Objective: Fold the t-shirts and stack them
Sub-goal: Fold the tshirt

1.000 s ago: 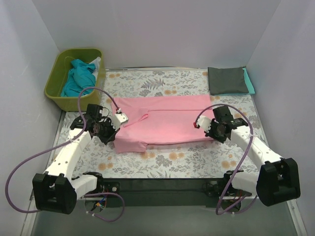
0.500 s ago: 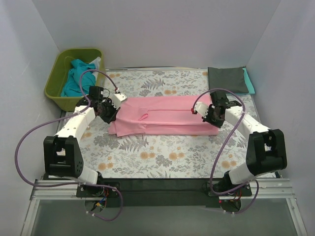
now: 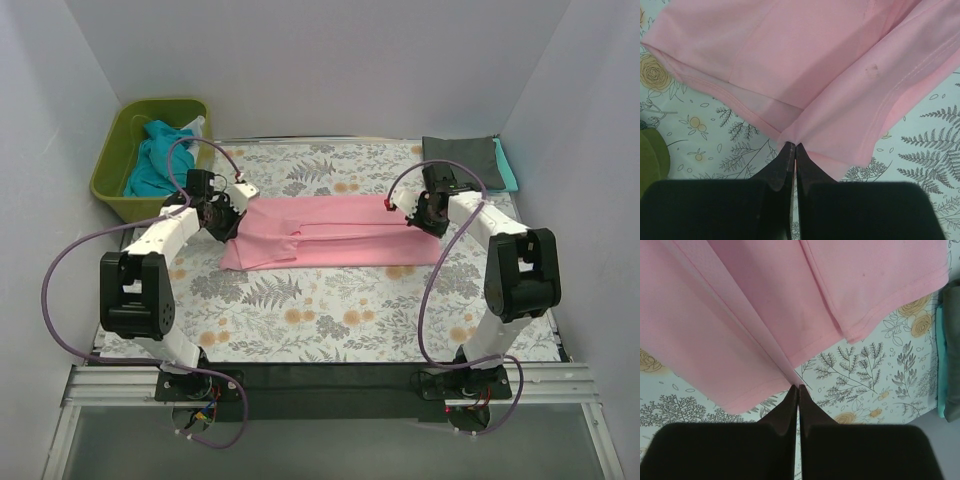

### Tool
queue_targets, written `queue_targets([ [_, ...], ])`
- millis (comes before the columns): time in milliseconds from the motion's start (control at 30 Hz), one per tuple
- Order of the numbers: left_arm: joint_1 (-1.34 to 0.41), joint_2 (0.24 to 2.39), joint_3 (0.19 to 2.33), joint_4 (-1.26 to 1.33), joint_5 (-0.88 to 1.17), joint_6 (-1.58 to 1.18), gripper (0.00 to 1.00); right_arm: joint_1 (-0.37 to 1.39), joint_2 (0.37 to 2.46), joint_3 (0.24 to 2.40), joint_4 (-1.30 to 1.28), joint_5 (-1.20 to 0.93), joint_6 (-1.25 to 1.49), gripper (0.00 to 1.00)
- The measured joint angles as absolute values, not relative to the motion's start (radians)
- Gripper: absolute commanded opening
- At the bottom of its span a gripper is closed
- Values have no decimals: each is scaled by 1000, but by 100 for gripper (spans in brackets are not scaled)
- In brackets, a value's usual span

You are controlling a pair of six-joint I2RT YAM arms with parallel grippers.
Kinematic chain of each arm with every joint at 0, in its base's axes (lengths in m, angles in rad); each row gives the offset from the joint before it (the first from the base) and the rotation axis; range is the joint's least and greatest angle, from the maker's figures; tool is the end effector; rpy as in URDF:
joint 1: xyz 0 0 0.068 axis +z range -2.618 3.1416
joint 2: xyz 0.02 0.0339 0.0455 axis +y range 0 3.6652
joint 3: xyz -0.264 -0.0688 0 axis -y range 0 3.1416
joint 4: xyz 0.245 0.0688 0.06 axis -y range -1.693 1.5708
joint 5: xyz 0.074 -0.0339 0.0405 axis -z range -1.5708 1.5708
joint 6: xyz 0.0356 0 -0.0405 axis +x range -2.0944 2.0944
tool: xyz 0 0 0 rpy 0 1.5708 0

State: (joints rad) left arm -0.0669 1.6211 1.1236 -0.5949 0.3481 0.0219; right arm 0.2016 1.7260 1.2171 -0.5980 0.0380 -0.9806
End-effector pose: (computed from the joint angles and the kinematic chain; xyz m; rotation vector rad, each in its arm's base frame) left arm 0.3251 -0.0340 0.2176 0.2297 2.6256 -0.4773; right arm 0.3461 0.0694 0.2094 -1.5011 2.2585 -0.2909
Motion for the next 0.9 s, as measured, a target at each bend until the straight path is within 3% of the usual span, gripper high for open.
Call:
queue_targets([
  [233,-67,1692,1129,-552,337,18,0,197,1822,1260,-595,33,-981,2],
  [267,-67,1703,1132,-548,335,17,0,197,1836,1267,-594,33,-979,6],
  [300,-67,1714,1137,-542,333,14,1,197,1847,1273,-593,33,-977,16],
  [333,-67,1724,1141,-537,331,13,4,196,1859,1281,-594,33,-968,22],
  [367,-67,1732,1146,-535,329,5,15,196,1869,1288,-592,34,-963,26],
  [400,-67,1739,1151,-530,328,0,18,196,1874,1293,-591,35,-960,33],
  [500,-66,1746,1173,-527,325,-23,30,196,1875,1310,-592,39,-944,41],
  [733,-61,1670,1213,-585,383,-55,45,196,1805,1335,-595,46,-881,49],
  [900,-74,1491,1128,-628,437,-67,48,196,1694,1333,-614,9,-816,49],
])
